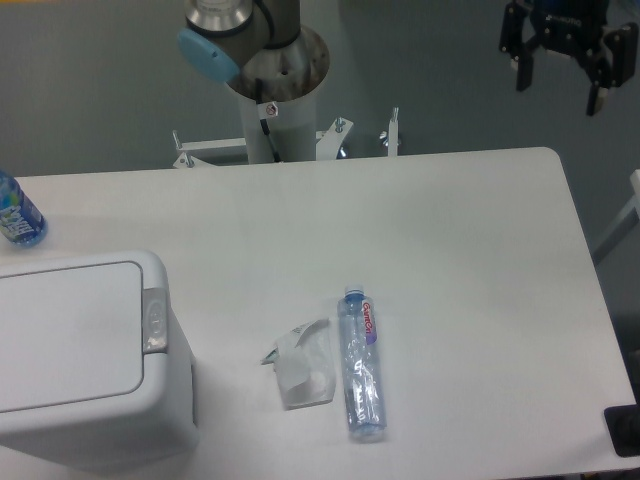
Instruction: Open the trash can
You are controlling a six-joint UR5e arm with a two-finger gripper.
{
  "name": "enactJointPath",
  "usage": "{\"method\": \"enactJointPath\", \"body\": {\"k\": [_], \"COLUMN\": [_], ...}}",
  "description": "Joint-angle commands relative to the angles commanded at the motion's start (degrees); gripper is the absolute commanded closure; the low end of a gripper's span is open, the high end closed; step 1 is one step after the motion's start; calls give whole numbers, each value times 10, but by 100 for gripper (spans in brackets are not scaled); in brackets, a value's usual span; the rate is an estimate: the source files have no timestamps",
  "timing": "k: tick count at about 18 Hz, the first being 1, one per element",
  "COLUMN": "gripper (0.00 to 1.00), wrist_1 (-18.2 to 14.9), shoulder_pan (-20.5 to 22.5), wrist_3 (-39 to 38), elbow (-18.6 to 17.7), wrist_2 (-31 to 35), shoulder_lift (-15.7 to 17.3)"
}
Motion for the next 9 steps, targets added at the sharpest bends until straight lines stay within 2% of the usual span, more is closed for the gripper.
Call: {"method": "enactJointPath", "body": {"k": [6, 9], "gripper": [0, 0], "wrist_1": [0, 16], "shoulder_pan": [-3, -21], "wrist_3": [-6, -82], "elbow": [1, 4], "wrist_2": [1, 1], "shoulder_lift": [0, -5]}}
